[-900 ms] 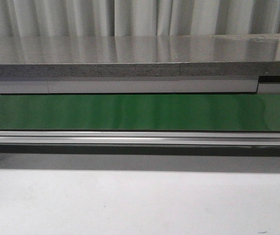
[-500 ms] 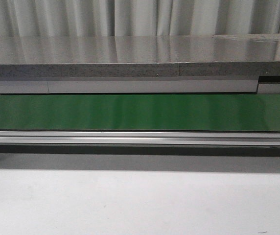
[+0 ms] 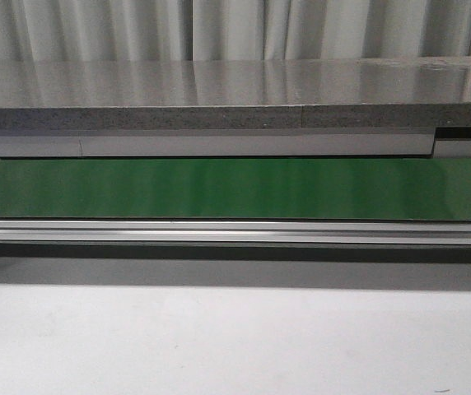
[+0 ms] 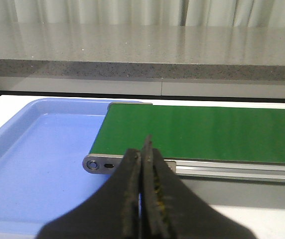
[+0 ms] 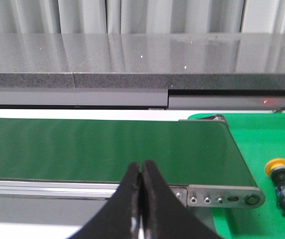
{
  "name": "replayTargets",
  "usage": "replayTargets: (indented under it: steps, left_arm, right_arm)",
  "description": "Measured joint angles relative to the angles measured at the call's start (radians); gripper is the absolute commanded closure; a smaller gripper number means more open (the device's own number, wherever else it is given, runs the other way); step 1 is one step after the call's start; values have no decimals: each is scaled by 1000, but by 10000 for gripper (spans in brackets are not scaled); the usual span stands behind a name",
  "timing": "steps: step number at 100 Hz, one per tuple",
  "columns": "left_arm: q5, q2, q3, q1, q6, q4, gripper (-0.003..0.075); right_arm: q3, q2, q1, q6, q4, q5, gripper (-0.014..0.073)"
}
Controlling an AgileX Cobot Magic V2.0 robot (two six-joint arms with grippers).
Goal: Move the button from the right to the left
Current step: 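Move the right gripper over the green tray toward the yellow button, then lower the right gripper and grasp the yellow-capped button's black base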
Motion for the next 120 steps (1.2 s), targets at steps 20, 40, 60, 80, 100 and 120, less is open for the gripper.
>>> replayTargets:
  steps: [20, 40, 60, 80, 100, 120]
  left_arm:
    - [0, 0, 0, 0, 0, 0, 741]
    - [0, 0, 0, 0, 0, 0, 741]
    - [0, 0, 0, 0, 0, 0, 740]
    - [0, 0, 0, 0, 0, 0, 740]
    - [0, 0, 0, 0, 0, 0, 741]
    - [0, 0, 0, 0, 0, 0, 741]
  right_arm:
    - [-133, 25, 0, 0, 75, 109, 651]
    - [-322, 197, 0, 0, 86, 215, 651]
    - [-495, 379, 0, 0, 80, 301, 651]
    - [-679, 583, -4, 0, 6, 530, 651]
    - [-802, 740, -124, 19, 6, 642, 651]
    - [-878, 827, -363, 20, 6, 666, 651]
